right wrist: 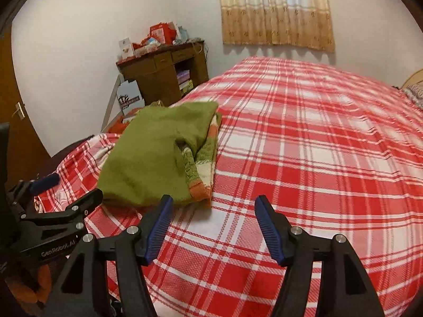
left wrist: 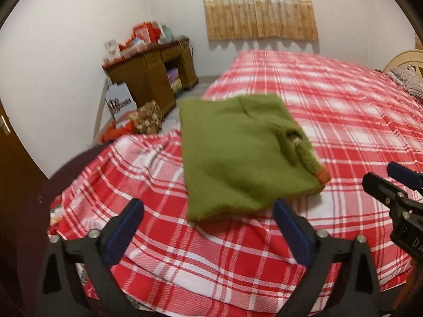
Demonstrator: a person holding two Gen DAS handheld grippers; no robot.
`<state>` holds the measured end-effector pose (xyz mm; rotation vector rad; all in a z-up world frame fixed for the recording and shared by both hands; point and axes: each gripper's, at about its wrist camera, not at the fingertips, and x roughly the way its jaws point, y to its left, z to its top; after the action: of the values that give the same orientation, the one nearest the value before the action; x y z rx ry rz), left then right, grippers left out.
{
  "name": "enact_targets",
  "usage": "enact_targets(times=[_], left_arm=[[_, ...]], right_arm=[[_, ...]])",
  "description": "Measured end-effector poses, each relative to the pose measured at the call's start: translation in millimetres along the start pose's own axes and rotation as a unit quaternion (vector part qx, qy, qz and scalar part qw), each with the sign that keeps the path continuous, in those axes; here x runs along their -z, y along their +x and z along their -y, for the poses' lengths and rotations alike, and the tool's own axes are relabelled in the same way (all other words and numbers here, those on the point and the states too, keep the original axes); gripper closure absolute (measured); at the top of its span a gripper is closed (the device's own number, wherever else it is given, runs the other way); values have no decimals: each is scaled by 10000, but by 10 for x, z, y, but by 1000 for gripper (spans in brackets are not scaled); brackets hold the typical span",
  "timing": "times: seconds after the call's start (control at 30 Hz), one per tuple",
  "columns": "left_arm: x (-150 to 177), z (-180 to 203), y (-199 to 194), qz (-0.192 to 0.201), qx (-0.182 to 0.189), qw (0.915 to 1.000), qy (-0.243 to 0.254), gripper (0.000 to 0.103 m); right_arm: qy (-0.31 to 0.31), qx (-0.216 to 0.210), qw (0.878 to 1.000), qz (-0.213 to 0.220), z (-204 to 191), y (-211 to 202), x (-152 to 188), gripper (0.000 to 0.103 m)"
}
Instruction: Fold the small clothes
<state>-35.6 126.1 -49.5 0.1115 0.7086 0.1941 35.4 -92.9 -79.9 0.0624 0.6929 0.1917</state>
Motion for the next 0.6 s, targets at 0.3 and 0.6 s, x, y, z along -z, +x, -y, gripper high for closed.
enact_targets(times=[0.3,0.6], left_arm=[[-142,-20,-464,628,-52,9979,-144,0],[-213,-57,-903,1179,-164,9922,-372,0]], right_arm=[[-121,360,9958,839,-91,-654,-161,34],[-303,388,9865,1564,-214,-1097,-306,30]])
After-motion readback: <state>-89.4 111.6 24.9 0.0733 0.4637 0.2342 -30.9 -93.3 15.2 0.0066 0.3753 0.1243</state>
